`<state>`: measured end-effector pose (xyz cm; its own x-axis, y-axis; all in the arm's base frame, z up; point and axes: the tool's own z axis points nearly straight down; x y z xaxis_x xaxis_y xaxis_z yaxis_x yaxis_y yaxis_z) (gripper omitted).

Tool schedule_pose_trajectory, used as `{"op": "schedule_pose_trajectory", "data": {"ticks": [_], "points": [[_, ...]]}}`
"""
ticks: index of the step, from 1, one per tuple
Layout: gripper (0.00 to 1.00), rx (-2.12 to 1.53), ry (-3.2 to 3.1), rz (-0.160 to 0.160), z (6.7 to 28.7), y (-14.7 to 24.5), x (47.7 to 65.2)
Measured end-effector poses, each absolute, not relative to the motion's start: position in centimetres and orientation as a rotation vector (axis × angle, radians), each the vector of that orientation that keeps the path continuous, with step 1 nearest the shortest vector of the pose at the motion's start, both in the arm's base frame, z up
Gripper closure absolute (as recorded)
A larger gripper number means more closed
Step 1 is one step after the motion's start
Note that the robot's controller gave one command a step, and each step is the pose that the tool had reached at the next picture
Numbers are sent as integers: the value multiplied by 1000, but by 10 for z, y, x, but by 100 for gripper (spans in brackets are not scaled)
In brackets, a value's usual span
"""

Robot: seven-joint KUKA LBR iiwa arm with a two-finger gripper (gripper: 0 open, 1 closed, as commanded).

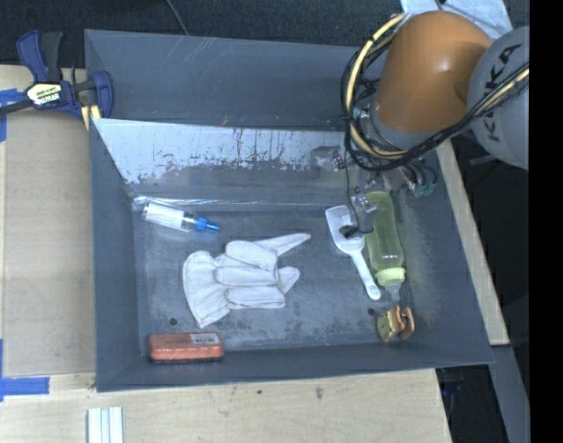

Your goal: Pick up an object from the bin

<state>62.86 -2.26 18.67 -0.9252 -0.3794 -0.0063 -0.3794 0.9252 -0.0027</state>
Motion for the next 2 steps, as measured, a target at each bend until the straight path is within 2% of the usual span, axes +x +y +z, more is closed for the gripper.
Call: {"op": "schedule_pose_trajectory", "data": {"ticks": [1,2], "points": [[0,-753,3042,-3,127,-14,629],[0,-738,3055,3,102,8,623]]}}
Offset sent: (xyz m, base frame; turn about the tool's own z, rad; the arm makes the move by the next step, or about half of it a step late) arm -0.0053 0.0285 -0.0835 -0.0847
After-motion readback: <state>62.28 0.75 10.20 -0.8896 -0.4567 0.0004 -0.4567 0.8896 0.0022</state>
